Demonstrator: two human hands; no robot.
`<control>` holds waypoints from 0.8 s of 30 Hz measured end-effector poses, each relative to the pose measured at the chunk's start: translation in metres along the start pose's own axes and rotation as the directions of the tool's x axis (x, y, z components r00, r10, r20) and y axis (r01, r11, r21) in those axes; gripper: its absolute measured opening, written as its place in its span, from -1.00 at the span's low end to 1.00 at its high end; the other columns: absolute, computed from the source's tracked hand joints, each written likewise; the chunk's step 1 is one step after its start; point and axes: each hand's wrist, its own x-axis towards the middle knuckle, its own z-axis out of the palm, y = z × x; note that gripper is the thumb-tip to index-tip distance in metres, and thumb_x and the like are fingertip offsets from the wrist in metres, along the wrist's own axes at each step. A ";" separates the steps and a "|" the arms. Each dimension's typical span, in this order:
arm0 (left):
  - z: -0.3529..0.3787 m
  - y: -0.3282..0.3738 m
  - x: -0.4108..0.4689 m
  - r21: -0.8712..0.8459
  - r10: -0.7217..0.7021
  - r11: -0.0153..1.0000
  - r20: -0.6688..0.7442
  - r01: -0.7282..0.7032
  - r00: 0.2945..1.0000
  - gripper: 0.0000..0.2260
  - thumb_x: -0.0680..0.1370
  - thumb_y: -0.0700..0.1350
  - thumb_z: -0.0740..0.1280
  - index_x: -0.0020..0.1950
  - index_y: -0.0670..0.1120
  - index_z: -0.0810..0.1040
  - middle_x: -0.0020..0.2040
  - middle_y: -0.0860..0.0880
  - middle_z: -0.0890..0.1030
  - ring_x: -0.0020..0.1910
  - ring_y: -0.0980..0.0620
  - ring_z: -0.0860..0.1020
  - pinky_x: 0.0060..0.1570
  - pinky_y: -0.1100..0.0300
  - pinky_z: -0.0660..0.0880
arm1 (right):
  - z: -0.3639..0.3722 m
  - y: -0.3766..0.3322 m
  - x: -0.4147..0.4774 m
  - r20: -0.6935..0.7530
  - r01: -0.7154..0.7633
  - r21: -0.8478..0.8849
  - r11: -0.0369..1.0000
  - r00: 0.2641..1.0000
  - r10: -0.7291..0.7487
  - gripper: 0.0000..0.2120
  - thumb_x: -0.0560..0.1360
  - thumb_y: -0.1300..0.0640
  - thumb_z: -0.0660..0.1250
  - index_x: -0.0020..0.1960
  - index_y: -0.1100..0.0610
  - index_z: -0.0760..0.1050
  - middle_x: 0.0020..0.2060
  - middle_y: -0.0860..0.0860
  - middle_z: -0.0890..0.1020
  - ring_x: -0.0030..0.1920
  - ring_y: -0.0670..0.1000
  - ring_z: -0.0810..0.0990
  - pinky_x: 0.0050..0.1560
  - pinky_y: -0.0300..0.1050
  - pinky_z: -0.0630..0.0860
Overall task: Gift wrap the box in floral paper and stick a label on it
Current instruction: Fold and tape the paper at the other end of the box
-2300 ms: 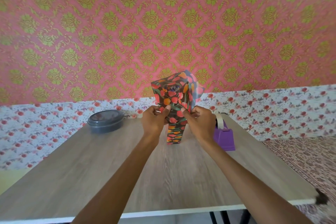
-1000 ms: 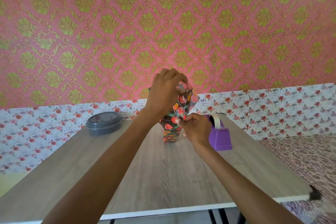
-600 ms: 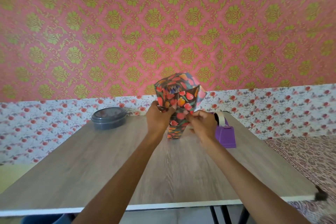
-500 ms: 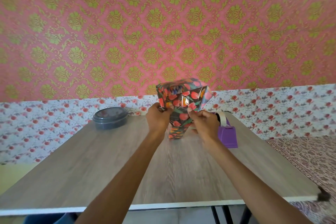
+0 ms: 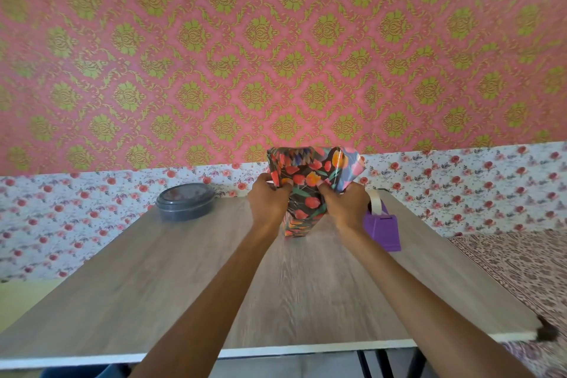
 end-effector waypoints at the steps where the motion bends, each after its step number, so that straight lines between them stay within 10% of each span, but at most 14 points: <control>1: 0.000 -0.001 0.002 0.017 0.011 1.000 -0.004 -0.011 1.000 -0.91 0.51 -0.12 0.44 -0.03 -0.08 0.58 -0.20 0.00 0.61 -0.24 0.06 0.58 -0.29 0.19 0.48 | 0.000 0.000 0.000 -0.003 0.000 -0.008 1.000 1.000 0.000 -0.66 0.38 -0.02 0.53 -0.30 0.24 0.56 -0.42 0.03 0.57 -0.36 0.06 0.55 -0.30 -0.03 0.49; 6: 0.000 -0.002 0.004 -0.023 -0.047 0.999 -0.045 0.046 0.998 -0.78 0.51 -0.15 0.43 -0.33 -0.10 0.55 -0.33 -0.12 0.61 -0.32 -0.13 0.57 -0.34 0.08 0.45 | 0.003 0.001 -0.003 -0.012 -0.017 0.005 1.000 1.000 0.017 -0.68 0.40 -0.01 0.51 -0.24 0.26 0.58 -0.40 0.04 0.60 -0.37 0.04 0.56 -0.30 -0.04 0.51; 18: 0.009 0.002 0.002 -0.091 -0.082 0.993 -0.074 0.075 0.994 -0.87 0.48 -0.10 0.48 -0.11 -0.17 0.68 -0.22 -0.10 0.68 -0.24 -0.07 0.65 -0.23 0.09 0.59 | 0.005 0.002 0.003 -0.001 -0.010 -0.020 1.000 1.000 0.010 -0.62 0.44 -0.01 0.48 -0.33 0.22 0.43 -0.45 0.04 0.49 -0.42 0.03 0.46 -0.37 -0.06 0.37; 24: 0.023 0.005 -0.006 -0.202 -0.117 0.974 -0.077 0.099 0.990 -0.83 0.48 -0.12 0.49 -0.31 -0.09 0.62 -0.30 -0.10 0.67 -0.30 -0.07 0.64 -0.29 0.05 0.57 | -0.004 0.004 0.009 -0.049 0.004 0.010 1.000 0.999 -0.003 -0.63 0.49 -0.03 0.43 -0.26 0.24 0.46 -0.40 0.04 0.53 -0.36 0.07 0.53 -0.29 0.01 0.48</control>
